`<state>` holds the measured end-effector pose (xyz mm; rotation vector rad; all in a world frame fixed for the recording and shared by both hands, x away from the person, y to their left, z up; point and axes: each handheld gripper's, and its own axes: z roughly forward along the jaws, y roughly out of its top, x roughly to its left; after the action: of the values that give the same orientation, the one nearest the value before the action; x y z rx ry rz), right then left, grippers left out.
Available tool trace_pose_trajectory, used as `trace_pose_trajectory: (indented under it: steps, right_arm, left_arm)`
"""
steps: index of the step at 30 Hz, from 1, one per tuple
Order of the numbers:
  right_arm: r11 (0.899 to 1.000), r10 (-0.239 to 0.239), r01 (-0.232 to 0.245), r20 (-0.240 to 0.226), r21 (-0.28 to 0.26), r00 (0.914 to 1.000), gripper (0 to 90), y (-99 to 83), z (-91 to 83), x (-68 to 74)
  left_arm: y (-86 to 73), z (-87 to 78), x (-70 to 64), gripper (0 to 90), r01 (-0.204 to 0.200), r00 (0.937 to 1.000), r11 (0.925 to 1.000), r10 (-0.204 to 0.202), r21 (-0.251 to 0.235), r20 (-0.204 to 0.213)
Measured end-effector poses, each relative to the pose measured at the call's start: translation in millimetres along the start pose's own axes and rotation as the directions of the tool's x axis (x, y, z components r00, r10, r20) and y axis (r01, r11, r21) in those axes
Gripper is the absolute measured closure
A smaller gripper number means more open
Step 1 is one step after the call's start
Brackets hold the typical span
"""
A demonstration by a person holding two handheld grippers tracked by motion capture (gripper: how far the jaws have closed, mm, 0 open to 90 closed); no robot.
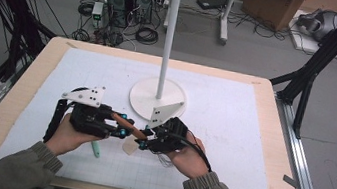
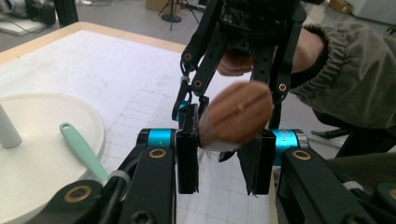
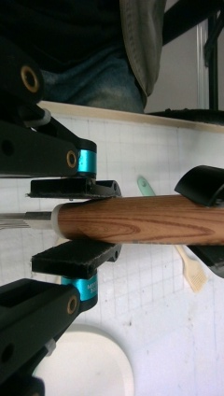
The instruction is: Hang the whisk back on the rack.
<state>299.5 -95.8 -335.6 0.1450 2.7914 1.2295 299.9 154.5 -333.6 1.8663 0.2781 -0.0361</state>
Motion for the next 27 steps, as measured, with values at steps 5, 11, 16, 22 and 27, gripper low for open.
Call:
trace_pose_trajectory:
  steps: [5,11,16,22,27]
  right_arm:
    - [1.0,-0.007,0.008,0.029,-0.005,0.9995,67.8,2.6,1.3,1.6]
    - [1.0,0.003,-0.003,0.015,-0.022,0.9999,72.1,3.5,2.0,-1.3]
    - [0.993,0.053,-0.058,-0.057,-0.1,0.997,72.3,3.0,1.9,-9.2]
    - [0.989,0.074,-0.085,-0.097,-0.118,0.9925,72.3,3.2,5.2,-13.3]
    - [0.988,0.072,-0.082,-0.085,-0.129,0.9938,72.1,4.9,5.4,-13.0]
  left_arm:
    - [1.1,-3.1,0.6,70.3,0.007,1.0,0.9997,-0.007,-0.021,-0.004]
    - [1.4,-5.7,1.2,70.0,-0.001,0.9999,0.9993,0.0,-0.039,-0.012]
    - [3.6,-7.3,3.5,63.0,0.014,0.9998,0.998,-0.015,-0.061,-0.015]
    - [6.6,-9.3,4.9,66.3,0.019,0.9997,0.9965,-0.02,-0.082,-0.016]
    - [9.2,-10.5,3.8,70.3,0.026,0.9992,0.9954,-0.029,-0.092,-0.027]
